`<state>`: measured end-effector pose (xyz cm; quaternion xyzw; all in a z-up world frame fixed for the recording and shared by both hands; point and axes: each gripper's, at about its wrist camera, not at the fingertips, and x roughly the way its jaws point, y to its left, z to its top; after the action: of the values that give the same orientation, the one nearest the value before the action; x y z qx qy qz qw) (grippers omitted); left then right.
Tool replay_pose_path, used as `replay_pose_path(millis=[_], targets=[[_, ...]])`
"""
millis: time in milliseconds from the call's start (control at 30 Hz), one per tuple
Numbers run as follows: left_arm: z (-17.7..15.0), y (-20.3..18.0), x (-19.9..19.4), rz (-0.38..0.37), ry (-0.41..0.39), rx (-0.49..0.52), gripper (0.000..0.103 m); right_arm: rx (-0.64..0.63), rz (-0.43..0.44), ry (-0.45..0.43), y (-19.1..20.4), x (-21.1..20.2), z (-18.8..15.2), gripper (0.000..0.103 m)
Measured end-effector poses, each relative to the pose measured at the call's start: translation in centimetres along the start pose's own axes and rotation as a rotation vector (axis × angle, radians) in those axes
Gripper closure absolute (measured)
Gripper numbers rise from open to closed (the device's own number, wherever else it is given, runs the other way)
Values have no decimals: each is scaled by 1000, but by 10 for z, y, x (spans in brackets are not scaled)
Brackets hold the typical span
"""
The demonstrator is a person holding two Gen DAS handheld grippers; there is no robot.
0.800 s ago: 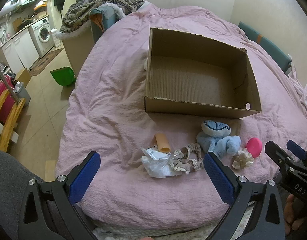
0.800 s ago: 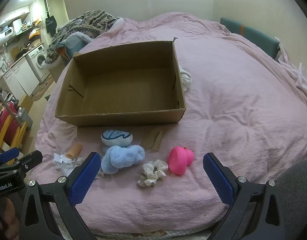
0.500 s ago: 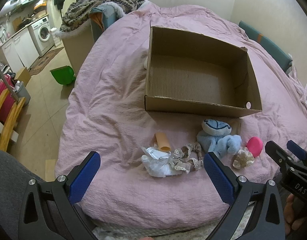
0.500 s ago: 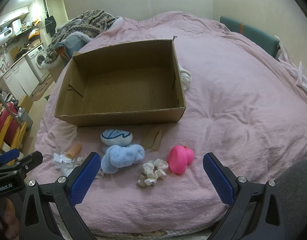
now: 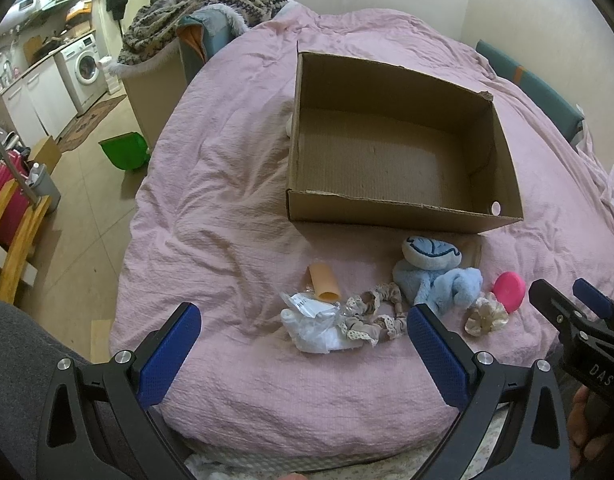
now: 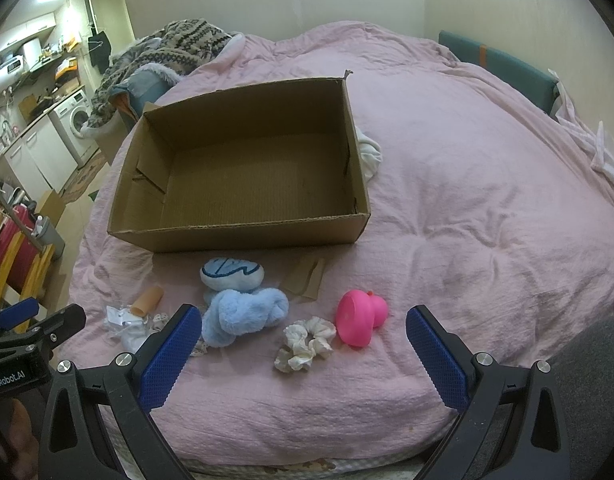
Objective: Organize soft objects
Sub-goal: 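Reach both tools toward the soft items in front of the box, then grasp the pink duck with the right tool while the left tool grasps the tan cylinder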
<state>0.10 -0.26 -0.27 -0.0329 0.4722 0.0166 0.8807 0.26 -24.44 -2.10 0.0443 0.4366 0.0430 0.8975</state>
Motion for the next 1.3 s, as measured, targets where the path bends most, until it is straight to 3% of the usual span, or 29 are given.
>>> replay_pose_path(millis=[500, 733, 833, 1000, 1033, 1067, 1233, 1300], targets=[[-1, 0, 0, 5, 6, 4, 0, 35, 6, 18, -9, 2, 1, 0], [-4, 1, 5, 2, 7, -12, 0, 205, 73, 76, -29, 8, 11, 0], [-4, 2, 7, 7, 21, -18, 0, 282, 82, 129, -47, 19, 26, 0], [-1, 7, 13, -70, 63, -84, 0, 354, 97, 340, -62, 66, 35, 0], [-1, 8, 14, -71, 74, -89, 0, 360, 98, 380, -60, 76, 33, 4], [-1, 9, 16, -65, 75, -89, 0, 366, 98, 409, -59, 83, 29, 17], [-1, 17, 20, 11, 110, -85, 0, 354, 105, 477, -38, 102, 14, 22], [0, 21, 23, 9, 138, -101, 0, 321, 91, 479, -26, 104, 11, 33]])
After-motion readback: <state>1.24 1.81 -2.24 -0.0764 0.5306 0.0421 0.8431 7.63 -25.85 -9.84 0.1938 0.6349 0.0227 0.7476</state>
